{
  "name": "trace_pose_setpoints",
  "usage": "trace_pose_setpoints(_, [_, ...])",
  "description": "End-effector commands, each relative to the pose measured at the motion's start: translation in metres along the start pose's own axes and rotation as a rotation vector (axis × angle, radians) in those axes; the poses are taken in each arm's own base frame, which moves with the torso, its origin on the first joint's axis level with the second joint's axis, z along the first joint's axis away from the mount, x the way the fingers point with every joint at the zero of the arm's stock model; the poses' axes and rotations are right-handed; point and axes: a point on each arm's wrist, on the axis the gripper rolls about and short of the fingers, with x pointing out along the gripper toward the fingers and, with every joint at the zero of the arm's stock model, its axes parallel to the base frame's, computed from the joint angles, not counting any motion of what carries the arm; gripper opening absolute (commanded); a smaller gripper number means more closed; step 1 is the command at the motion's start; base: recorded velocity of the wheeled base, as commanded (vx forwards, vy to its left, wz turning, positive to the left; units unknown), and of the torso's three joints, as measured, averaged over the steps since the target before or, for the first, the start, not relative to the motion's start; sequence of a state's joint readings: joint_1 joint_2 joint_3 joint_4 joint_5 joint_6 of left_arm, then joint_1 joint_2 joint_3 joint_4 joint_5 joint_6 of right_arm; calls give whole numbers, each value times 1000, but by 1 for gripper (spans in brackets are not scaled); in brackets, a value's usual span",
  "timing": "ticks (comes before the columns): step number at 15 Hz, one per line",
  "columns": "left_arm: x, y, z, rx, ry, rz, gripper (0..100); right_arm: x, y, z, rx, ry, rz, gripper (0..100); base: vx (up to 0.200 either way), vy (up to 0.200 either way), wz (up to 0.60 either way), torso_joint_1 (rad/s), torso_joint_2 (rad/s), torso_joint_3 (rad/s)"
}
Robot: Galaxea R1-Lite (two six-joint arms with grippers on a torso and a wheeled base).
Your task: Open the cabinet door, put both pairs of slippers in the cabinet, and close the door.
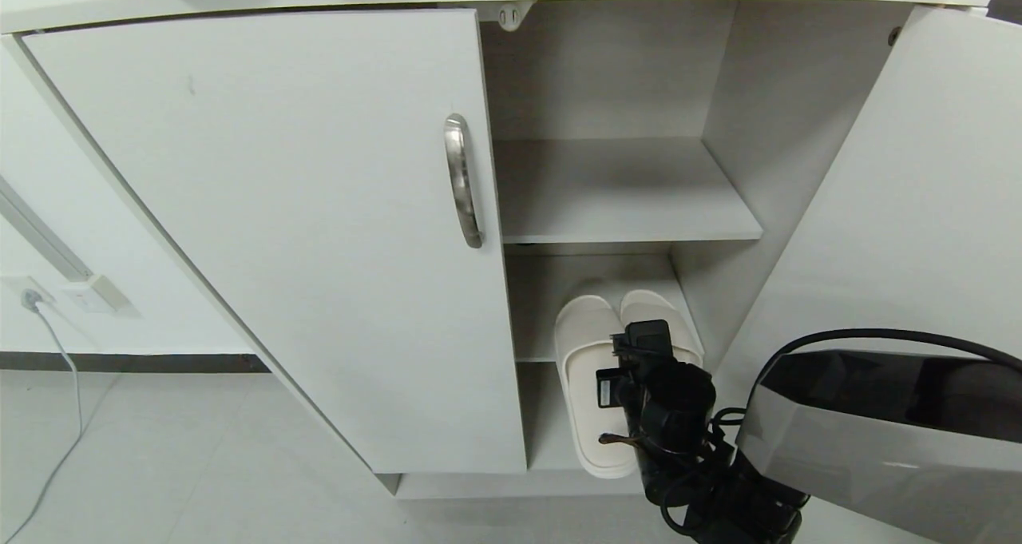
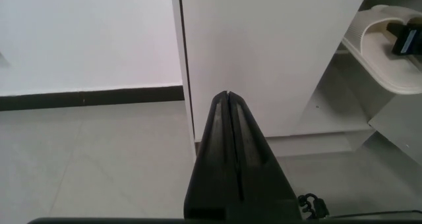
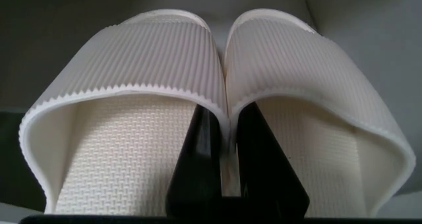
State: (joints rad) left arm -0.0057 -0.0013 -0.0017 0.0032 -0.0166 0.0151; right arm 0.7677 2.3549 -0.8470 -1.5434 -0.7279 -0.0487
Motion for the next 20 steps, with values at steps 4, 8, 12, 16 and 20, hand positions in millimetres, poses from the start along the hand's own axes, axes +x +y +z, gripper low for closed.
trace_pose_setpoints(4, [0,0,0,-1,1,-1,0,28,10,-3,7,0,-24,0,0,0,0,0,0,0])
trace_pose_setpoints(8, [0,0,0,-1,1,-1,0,48,18,5,29,26,-25,0,0,0,0,0,0,0])
trace_pose_setpoints(12, [0,0,0,-1,1,-1,0,70,26,9,37,17,-36,0,0,0,0,0,0,0])
trace_pose_setpoints(16, [0,0,0,-1,1,1,0,92,26,15,46,3,-61,0,0,0,0,0,0,0])
trace_pose_setpoints(20, [0,0,0,-1,0,2,0,101,23,18,40,10,-50,0,0,0,0,0,0,0])
